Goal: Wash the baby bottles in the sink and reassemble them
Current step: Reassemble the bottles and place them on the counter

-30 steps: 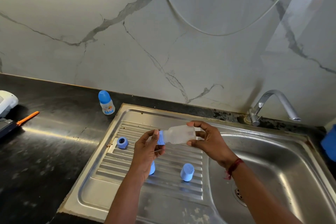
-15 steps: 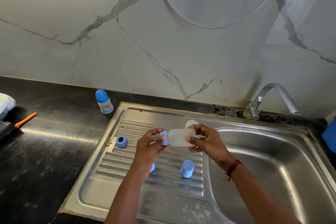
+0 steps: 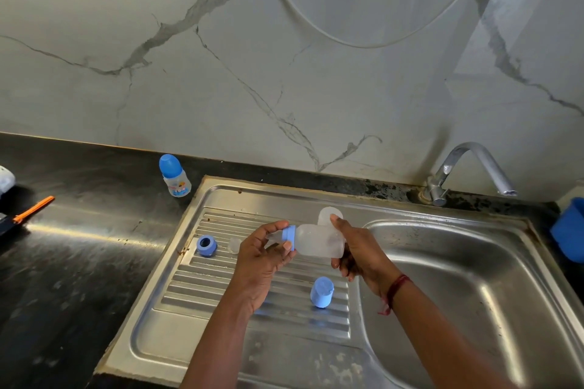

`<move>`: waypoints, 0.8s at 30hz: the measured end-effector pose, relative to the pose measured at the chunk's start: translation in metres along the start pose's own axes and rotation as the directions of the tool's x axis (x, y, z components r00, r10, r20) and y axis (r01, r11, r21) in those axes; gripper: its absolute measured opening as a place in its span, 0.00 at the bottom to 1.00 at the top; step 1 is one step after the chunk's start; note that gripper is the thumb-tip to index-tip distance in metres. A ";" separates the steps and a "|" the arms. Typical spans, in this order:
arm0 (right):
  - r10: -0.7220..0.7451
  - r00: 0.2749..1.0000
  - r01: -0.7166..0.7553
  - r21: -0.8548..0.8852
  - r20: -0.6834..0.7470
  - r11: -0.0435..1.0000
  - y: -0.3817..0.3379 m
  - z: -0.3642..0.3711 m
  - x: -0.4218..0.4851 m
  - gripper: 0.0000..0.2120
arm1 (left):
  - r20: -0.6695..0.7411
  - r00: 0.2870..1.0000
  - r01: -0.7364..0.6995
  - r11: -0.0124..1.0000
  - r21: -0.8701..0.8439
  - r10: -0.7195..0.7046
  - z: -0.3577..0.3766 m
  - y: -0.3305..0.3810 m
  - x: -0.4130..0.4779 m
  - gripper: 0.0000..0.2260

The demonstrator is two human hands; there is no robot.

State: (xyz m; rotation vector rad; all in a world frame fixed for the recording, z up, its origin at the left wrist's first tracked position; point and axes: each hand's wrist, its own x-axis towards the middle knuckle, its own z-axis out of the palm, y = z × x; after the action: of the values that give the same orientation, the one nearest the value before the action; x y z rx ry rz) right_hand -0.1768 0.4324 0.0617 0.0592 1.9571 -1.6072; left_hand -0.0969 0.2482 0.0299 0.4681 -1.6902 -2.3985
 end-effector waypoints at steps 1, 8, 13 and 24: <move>0.015 1.000 -0.014 -0.027 0.010 1.000 -0.001 0.002 -0.001 0.32 | -0.004 1.000 0.010 0.999 -0.042 -0.011 0.000 0.000 0.000 0.15; -0.036 0.998 0.042 -0.146 0.047 0.988 -0.001 0.008 0.001 0.40 | -0.081 0.994 0.066 0.992 -0.111 -0.075 -0.004 -0.002 0.004 0.13; -0.302 0.941 0.329 -0.216 0.151 0.919 0.006 0.002 0.000 0.38 | -0.104 0.991 0.068 0.986 -0.151 -0.084 -0.004 0.000 0.006 0.13; -0.332 0.942 0.334 -0.042 0.042 0.942 0.014 0.003 0.003 0.15 | -0.053 0.998 0.019 1.000 -0.025 -0.020 -0.003 0.005 0.003 0.14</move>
State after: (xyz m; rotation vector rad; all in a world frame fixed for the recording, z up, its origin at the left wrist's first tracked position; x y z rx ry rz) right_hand -0.1724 0.4328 0.0477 -0.3346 2.0600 -1.7543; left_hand -0.0987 0.2427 0.0330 0.5427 -1.6398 -2.3952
